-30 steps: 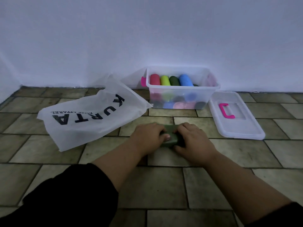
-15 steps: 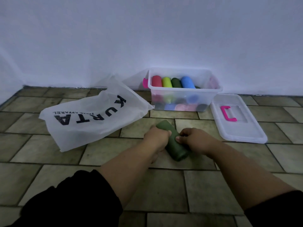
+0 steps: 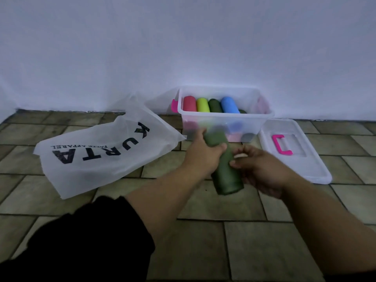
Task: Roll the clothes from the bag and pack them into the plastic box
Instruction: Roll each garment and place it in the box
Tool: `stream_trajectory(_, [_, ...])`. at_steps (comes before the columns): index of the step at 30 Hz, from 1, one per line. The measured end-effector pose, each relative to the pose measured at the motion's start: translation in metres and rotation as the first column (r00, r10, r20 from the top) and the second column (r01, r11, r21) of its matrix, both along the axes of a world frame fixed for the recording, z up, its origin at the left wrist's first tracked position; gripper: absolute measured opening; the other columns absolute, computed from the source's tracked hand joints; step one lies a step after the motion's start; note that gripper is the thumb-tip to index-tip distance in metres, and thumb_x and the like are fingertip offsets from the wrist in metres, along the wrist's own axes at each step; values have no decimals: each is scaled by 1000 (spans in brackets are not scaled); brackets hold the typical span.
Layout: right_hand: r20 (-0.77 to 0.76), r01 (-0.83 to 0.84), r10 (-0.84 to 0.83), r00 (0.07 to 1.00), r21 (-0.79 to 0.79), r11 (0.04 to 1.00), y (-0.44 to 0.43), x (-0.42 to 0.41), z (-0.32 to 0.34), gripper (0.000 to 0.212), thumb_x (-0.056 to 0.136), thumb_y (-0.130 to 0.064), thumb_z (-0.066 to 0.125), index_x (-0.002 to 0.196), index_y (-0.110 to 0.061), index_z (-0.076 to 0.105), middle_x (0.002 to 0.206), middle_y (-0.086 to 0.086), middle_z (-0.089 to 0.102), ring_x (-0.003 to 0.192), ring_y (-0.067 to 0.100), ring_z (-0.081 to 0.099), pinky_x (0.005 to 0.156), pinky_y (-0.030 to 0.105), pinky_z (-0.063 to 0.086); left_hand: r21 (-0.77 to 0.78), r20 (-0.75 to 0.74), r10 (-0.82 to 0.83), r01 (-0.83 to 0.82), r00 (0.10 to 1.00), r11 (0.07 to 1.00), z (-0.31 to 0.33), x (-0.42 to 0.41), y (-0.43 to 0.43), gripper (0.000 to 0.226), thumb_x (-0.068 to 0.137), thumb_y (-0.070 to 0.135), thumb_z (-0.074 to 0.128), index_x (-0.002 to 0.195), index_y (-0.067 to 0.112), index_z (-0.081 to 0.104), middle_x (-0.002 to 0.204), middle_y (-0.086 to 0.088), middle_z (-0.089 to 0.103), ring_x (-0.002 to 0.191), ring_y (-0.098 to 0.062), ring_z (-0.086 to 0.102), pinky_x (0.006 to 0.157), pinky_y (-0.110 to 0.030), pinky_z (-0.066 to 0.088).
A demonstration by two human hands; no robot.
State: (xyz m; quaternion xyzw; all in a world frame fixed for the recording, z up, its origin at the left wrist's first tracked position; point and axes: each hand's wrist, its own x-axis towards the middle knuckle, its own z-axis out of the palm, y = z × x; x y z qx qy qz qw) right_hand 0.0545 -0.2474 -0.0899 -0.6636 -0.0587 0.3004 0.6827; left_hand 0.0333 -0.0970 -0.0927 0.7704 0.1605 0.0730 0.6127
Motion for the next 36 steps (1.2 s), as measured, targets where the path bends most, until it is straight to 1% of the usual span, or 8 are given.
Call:
stream_trajectory(5, [210,148,-133,969,-56,987,-10,63,53,23,83,2,60,92,-19,57,86,14,63,56,18,68,48,28,53,459,188,-110,11,976,888,47,61,20,61,92,42,50,144,18,31,144,-7,40,130,-24,40,107,-39,33])
stream_trajectory(8, [444,429,-330,833,-141,892,-11,116,70,25,81,-6,65,99,-20,53,99,19,61,69,26,68,58,37,57,829,-79,-169,159,982,536,43,86,34,66,94,52,38,146,13,26,155,-11,21,142,-31,17,112,-49,17])
stream_trajectory(10, [609,603,-336,718,-302,739,-8,149,72,31,80,-17,64,108,-20,51,106,14,58,89,30,64,74,45,57,865,-281,-163,323,946,383,29,92,36,78,91,61,32,150,15,12,159,-11,2,145,-33,-4,113,-53,0])
stream_trajectory(15, [600,518,264,755,-793,322,16,190,57,38,92,-18,52,123,3,46,127,25,50,116,40,50,91,39,42,870,-341,-158,375,927,321,10,96,37,95,83,71,35,149,20,-10,157,-7,-19,141,-31,-24,109,-52,-16])
stream_trajectory(20, [457,484,510,729,-870,89,37,185,50,16,87,-17,49,84,-4,58,110,20,61,90,33,55,76,37,43,862,-367,-161,400,916,311,13,96,38,98,81,73,36,148,22,-13,156,-5,-22,141,-29,-26,109,-51,-18])
stream_trajectory(25, [500,451,651,572,-854,259,51,172,55,35,93,-28,50,122,-12,59,129,17,56,116,35,52,96,37,41,864,-362,-155,393,919,315,14,94,37,99,81,73,37,149,21,-13,157,-5,-22,141,-29,-26,109,-52,-18])
stream_trajectory(28, [332,267,762,556,-940,214,57,160,52,32,97,-24,43,120,-6,56,124,19,59,109,37,55,98,42,41,863,-355,-161,389,921,323,14,93,37,99,82,73,37,149,21,-13,157,-5,-21,141,-28,-25,109,-51,-18])
stream_trajectory(36, [382,315,728,569,-919,235,57,161,43,27,98,-16,38,114,-3,55,119,23,59,104,38,57,93,40,43,866,-348,-156,381,924,323,14,93,36,98,81,72,39,149,22,-10,158,-4,-18,142,-27,-23,109,-51,-18])
